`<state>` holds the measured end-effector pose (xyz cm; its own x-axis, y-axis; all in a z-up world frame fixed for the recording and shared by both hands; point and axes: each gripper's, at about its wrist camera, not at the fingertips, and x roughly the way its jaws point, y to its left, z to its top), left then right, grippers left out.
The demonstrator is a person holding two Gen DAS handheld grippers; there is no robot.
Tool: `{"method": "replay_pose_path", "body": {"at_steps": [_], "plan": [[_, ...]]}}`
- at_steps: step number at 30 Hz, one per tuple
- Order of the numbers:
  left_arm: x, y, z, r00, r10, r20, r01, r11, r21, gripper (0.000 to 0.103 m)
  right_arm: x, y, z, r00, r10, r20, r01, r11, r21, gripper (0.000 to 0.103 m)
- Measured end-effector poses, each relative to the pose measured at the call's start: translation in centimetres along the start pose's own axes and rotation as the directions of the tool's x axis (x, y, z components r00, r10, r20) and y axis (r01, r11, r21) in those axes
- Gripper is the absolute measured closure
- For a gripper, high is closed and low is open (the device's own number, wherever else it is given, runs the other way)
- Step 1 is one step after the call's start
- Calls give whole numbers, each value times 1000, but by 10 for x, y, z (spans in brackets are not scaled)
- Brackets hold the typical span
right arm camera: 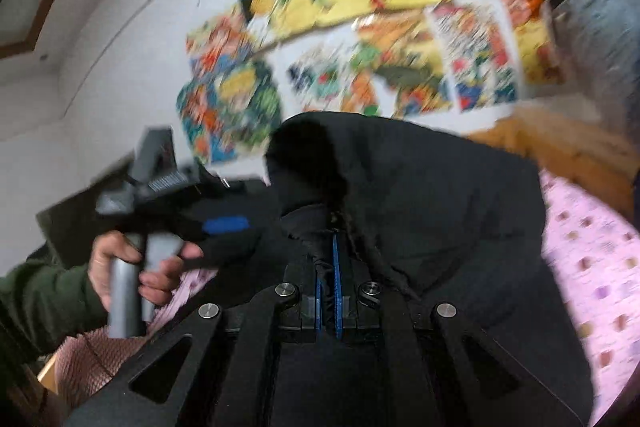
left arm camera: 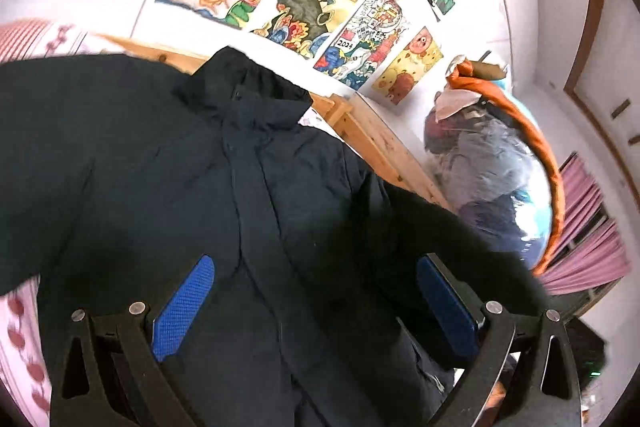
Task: Fold large clothes
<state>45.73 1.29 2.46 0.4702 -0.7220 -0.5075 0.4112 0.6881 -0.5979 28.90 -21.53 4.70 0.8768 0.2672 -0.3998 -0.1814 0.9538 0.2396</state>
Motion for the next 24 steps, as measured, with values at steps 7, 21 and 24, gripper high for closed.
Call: {"method": "replay_pose_path", "body": {"at_steps": [7, 21, 24], "plan": [[13, 22, -26, 991, -118, -66, 113, 990, -83, 1, 47, 14, -40, 982, -16, -187, 22, 999, 31, 96], [75, 20, -64, 926, -274, -259, 222, 951, -213, 1, 38, 16, -89, 967, 64, -248, -51, 997, 57, 34], [72, 7, -61, 914, -306, -266, 255, 944, -208, 1, 27, 20, -92, 972, 87, -220, -78, 996, 46, 31]]}}
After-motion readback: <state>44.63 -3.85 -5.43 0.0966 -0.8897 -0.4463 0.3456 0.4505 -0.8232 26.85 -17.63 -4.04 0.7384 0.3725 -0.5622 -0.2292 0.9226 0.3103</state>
